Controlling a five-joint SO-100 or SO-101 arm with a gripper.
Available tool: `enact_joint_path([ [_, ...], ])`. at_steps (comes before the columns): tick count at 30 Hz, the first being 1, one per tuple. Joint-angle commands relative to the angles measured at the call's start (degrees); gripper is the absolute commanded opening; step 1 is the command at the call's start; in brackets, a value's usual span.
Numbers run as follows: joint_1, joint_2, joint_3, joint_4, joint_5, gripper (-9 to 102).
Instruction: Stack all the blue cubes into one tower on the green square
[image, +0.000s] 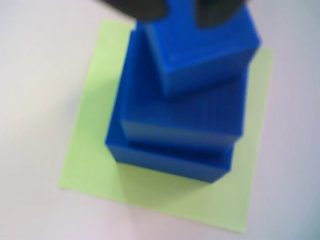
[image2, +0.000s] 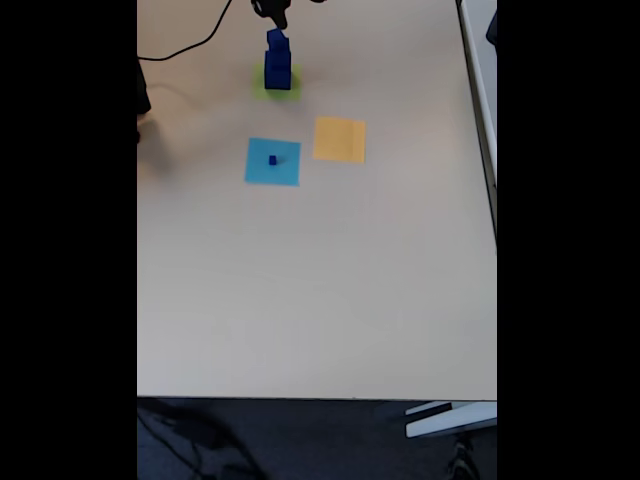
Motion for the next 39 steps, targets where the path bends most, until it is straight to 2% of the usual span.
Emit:
enact_joint_path([
  [1, -0.35, 1.58, -3.16, 1.49, 2.2, 0],
  [18, 0.53, 4.04, 0.18, 9.67, 6.24, 0],
  [39, -1.41, 4.13, 6.68, 5.89, 9.49, 0],
])
